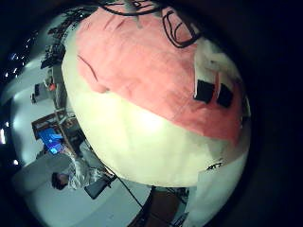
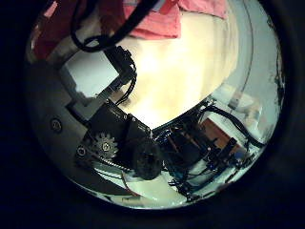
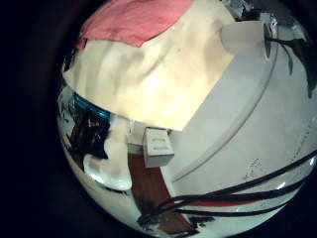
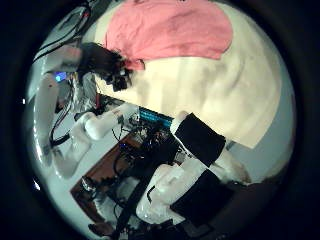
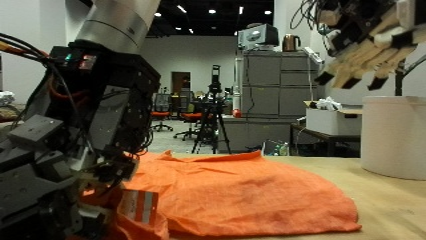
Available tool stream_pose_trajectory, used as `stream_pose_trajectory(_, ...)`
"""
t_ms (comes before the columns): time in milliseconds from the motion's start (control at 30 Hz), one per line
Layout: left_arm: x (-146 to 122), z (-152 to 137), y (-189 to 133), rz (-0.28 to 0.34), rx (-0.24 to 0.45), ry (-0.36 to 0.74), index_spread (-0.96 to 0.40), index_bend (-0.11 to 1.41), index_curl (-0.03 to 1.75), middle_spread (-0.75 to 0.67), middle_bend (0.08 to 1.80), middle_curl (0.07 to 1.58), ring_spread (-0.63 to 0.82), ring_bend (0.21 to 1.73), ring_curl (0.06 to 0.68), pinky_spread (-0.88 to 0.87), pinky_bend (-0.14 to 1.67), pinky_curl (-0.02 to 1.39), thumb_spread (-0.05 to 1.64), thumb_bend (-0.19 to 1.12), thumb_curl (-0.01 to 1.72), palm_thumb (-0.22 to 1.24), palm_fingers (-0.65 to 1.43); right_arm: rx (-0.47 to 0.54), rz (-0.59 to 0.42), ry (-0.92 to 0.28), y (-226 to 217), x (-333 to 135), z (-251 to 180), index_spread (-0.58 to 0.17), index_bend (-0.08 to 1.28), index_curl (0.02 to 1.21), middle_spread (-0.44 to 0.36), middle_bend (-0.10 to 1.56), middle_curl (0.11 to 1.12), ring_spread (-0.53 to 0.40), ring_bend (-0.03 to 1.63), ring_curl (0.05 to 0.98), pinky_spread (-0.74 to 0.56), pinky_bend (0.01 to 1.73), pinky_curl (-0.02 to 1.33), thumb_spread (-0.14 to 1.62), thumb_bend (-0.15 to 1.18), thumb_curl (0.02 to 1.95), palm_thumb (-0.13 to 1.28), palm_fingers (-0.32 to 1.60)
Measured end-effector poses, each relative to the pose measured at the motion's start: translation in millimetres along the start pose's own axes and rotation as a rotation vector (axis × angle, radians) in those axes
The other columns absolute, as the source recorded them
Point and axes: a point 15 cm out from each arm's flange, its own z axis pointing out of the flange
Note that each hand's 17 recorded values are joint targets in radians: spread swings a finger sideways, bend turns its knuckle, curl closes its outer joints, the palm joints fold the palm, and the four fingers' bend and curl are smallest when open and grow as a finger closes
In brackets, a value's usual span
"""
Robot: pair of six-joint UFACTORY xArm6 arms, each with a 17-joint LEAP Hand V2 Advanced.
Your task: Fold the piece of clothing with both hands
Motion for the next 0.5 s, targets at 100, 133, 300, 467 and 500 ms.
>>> stream_pose_trajectory(100, -2, -4, 0, -0.006, 0.001, 0.002, -0.61, 0.47, 0.86, -0.54, 0.89, 0.95, -0.47, 1.27, 0.538, -0.67, 1.09, 0.62, 0.9, -0.01, 0.65, 0.89, 1.05, 0.063, -0.006, 0.014, -21, 2, 6, -0.298, 0.15, 0.3, -0.007, 0.22, 0.35, 0.038, 0.42, 0.281, 0.11, 0.25, 0.3, 1.31, 0.0, 0.26, 0.64, 0.43)
stream_pose_trajectory(133, -3, -5, 1, -0.007, -0.001, 0.002, -0.62, 0.47, 0.89, -0.54, 0.89, 0.96, -0.47, 1.28, 0.54, -0.67, 1.09, 0.62, 0.9, -0.01, 0.66, 0.89, 1.05, 0.079, -0.009, 0.019, -26, 2, 7, -0.298, 0.15, 0.29, -0.013, 0.23, 0.35, 0.023, 0.43, 0.284, 0.09, 0.25, 0.3, 1.29, 0.0, 0.27, 0.65, 0.44)
stream_pose_trajectory(300, -4, -3, 3, -0.01, -0.007, 0.006, -0.66, 0.45, 0.99, -0.55, 0.89, 1.01, -0.46, 1.3, 0.547, -0.66, 1.12, 0.63, 0.9, -0.01, 0.69, 0.89, 1.02, 0.088, -0.053, 0.04, -52, -7, 52, -0.303, 0.16, 0.29, -0.042, 0.27, 0.37, -0.042, 0.47, 0.294, 0.0, 0.27, 0.3, 1.19, -0.02, 0.29, 0.67, 0.45)
stream_pose_trajectory(467, -4, -4, 5, -0.012, -0.011, 0.006, -0.69, 0.42, 1.11, -0.56, 0.89, 1.05, -0.46, 1.32, 0.55, -0.66, 1.14, 0.63, 0.91, -0.01, 0.72, 0.89, 1.0, 0.184, -0.092, 0.107, -86, 1, 70, -0.305, 0.16, 0.29, -0.096, 0.27, 0.37, -0.093, 0.49, 0.295, -0.07, 0.31, 0.3, 1.08, -0.03, 0.32, 0.67, 0.45)
stream_pose_trajectory(500, -4, -4, 6, -0.013, -0.014, 0.006, -0.7, 0.41, 1.13, -0.56, 0.89, 1.05, -0.46, 1.32, 0.55, -0.66, 1.14, 0.64, 0.91, -0.01, 0.73, 0.89, 1.0, 0.189, -0.097, 0.131, -89, 5, 73, -0.305, 0.16, 0.29, -0.101, 0.27, 0.38, -0.105, 0.49, 0.293, -0.08, 0.32, 0.3, 1.06, -0.03, 0.32, 0.67, 0.45)
